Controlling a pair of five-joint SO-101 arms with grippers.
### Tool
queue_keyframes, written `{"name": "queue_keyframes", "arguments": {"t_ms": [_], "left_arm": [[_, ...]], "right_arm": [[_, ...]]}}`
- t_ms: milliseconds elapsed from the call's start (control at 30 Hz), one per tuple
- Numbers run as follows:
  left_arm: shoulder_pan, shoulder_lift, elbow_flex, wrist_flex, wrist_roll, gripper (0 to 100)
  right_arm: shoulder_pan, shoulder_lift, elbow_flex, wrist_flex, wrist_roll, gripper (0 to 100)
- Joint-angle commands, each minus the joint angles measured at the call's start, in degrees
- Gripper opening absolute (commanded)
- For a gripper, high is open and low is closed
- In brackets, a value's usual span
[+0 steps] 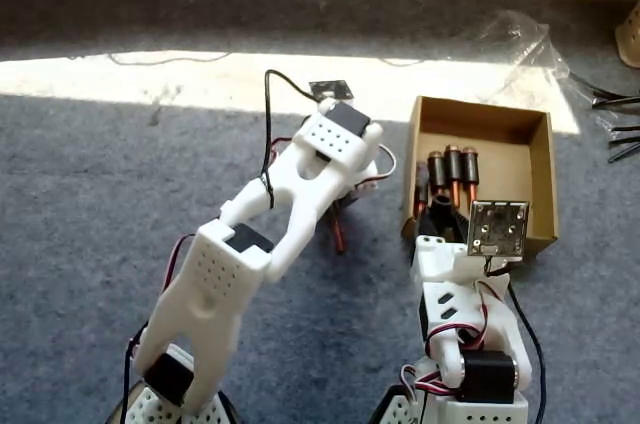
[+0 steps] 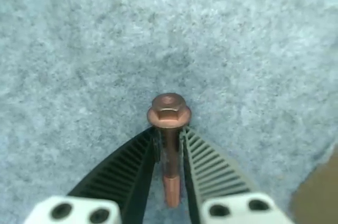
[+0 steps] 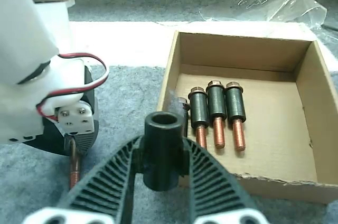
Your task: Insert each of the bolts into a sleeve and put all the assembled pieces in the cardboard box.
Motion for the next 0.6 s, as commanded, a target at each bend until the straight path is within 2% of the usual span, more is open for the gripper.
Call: {"name": "queue_keyframes", "arguments": {"t_ms": [0, 567], "left_arm": [[0.31, 1.27, 0.13, -0.7, 0.18, 3], [0.4, 1.36, 0.4, -0.35, -2.02, 3]], "right_arm": [[0.57, -0.66, -0.31, -1.8, -0.53, 0.4], [0.57, -0.66, -0.31, -1.98, -0.53, 0.4]]}}
